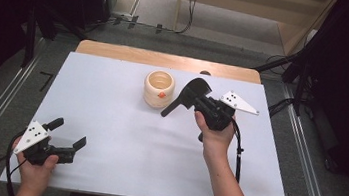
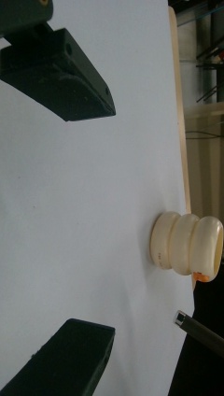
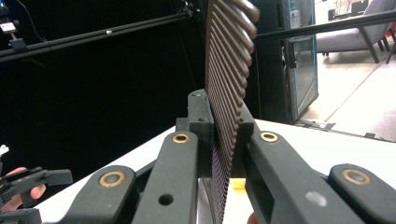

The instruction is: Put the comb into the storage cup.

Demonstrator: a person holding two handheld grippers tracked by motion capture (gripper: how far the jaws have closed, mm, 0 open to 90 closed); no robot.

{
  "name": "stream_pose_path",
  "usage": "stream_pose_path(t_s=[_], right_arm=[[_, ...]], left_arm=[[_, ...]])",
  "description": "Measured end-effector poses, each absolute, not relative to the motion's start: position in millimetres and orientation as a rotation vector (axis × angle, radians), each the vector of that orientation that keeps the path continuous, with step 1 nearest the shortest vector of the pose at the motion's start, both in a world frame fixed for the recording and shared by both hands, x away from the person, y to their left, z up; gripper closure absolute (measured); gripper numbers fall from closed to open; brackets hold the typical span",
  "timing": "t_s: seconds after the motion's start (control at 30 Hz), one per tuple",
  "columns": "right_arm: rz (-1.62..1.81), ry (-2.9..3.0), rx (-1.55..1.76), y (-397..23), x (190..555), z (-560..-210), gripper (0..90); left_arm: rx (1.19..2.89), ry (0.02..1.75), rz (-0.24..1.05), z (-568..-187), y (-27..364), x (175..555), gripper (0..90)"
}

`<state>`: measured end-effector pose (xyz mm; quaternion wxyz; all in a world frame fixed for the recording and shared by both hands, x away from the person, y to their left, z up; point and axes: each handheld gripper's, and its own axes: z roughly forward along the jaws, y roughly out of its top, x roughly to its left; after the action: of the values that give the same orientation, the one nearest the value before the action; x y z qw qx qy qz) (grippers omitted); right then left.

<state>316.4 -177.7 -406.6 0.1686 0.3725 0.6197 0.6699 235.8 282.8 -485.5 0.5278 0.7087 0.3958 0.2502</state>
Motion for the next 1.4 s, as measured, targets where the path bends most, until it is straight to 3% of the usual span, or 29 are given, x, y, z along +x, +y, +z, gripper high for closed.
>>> stream_pose_path(t_s=[1.4], right_arm=[[1.860,1.714,1.047,-174,356,-377,82.9]], left_arm=[[1.725,0.921,0.596,-491,278,235,0.0]])
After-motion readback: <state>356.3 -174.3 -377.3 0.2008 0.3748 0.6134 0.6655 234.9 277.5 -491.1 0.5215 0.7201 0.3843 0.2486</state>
